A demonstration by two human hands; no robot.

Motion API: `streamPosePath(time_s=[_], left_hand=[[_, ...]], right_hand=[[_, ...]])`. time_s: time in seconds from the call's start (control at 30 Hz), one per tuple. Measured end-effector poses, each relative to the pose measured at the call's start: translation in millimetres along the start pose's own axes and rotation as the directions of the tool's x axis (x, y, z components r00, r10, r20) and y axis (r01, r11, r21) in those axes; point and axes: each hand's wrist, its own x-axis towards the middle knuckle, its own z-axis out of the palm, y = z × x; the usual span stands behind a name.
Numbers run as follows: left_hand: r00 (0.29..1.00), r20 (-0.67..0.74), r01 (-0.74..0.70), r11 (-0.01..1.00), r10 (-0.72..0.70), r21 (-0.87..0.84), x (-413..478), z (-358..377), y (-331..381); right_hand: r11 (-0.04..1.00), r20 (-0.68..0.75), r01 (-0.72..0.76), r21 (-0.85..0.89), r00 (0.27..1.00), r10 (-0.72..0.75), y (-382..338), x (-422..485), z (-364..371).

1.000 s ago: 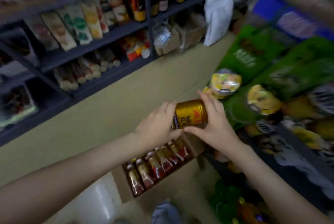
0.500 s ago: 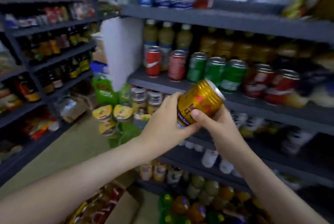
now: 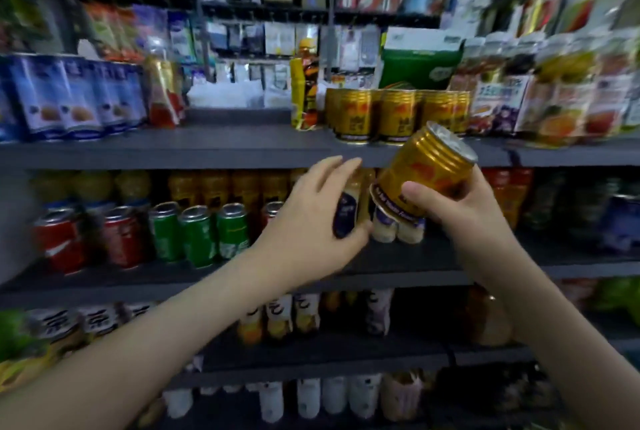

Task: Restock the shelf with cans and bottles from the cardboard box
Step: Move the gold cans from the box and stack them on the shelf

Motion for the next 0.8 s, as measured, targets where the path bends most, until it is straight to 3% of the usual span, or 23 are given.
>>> streamPosePath(time_s=[0.23,0.4,0.67,0.8], left_hand=[[0.976,-0.181,0.116,0.992,-0.124,-0.056,90.2,16.1,-44.1],[0.96,-0.183,0.206,0.977,-0.212,-0.049,142.4,28.9,-55.3],[0.945,-0.16,0.281,0.959,-0.284,-0.042,182.6,54.0,-59.5],[0.936,-0.187,0.302,0.953,-0.297,-0.003,187.1,60.1,-60.0]], right_hand=[[0.998,-0.124,0.03,-0.051,0.992,-0.036,-4.6,91.1,-78.4],[0.966,-0.181,-0.004,-0.26,0.983,-0.045,8.6,148.7,-114.9],[0.919,-0.099,-0.114,-0.376,0.992,0.082,32.9,203.7,-138.7],[0.921,0.045,-0.118,-0.37,0.988,0.145,34.0,218.5,-151.6]])
